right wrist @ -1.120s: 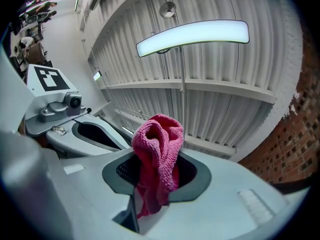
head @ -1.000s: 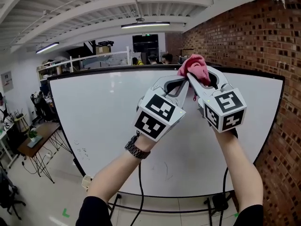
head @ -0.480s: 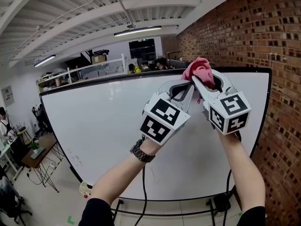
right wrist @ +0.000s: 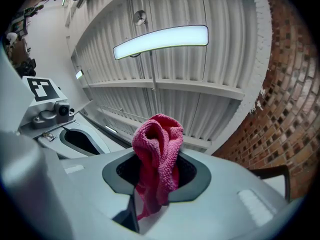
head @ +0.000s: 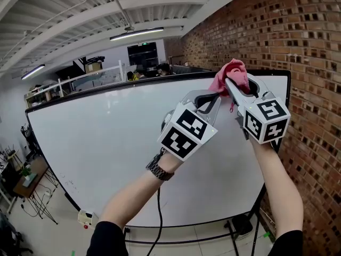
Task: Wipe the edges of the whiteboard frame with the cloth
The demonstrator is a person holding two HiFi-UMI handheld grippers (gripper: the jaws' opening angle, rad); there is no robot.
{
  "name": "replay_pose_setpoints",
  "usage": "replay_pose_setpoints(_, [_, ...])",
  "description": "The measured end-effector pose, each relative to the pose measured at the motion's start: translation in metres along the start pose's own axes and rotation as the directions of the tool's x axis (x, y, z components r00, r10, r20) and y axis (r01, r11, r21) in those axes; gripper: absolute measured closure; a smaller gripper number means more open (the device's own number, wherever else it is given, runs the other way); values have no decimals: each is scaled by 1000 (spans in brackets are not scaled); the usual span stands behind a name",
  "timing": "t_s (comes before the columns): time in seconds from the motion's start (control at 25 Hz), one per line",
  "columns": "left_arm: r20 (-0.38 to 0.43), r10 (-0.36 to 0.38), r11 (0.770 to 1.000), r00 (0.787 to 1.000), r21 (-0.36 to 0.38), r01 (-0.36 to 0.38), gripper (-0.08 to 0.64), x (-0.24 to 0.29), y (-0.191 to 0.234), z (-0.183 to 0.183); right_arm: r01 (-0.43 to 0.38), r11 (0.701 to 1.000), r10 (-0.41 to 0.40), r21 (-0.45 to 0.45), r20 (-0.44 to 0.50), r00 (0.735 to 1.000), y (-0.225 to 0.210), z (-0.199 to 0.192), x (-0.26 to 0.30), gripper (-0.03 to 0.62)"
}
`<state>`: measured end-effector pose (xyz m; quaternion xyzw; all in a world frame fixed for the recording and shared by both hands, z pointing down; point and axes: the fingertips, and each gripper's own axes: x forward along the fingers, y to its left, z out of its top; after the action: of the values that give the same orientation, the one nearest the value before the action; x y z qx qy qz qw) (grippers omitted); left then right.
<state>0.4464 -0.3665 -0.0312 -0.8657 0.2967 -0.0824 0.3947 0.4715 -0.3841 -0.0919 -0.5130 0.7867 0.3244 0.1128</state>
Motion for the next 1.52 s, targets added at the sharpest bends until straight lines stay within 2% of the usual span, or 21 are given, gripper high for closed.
replay_pose_setpoints(0.2, [14, -43, 999, 999, -7, 43, 563, 27, -18, 6, 41, 998, -42, -49, -20, 999, -29, -7, -18, 468])
replay_pose_setpoints(0.64, [45, -124, 992, 991, -7, 124, 563, 64, -52, 19, 156, 985, -160, -71, -55, 986, -100, -18, -52, 468])
replay_pose_setpoints(0.8, [61, -150, 988, 987, -23, 152, 563, 74, -62, 25, 210, 976, -215, -54, -88, 973, -135, -31, -63, 468])
replay_pose_setpoints(1.08, [64, -163, 986, 985, -24, 164, 563, 80, -70, 23, 269, 952, -289, -146, -143, 947, -183, -40, -75, 468])
replay_pose_setpoints(1.52, [36, -169, 984, 985, -45, 171, 563, 83, -68, -1, 333, 920, -373, -209, -198, 906, -220, -62, -93, 468])
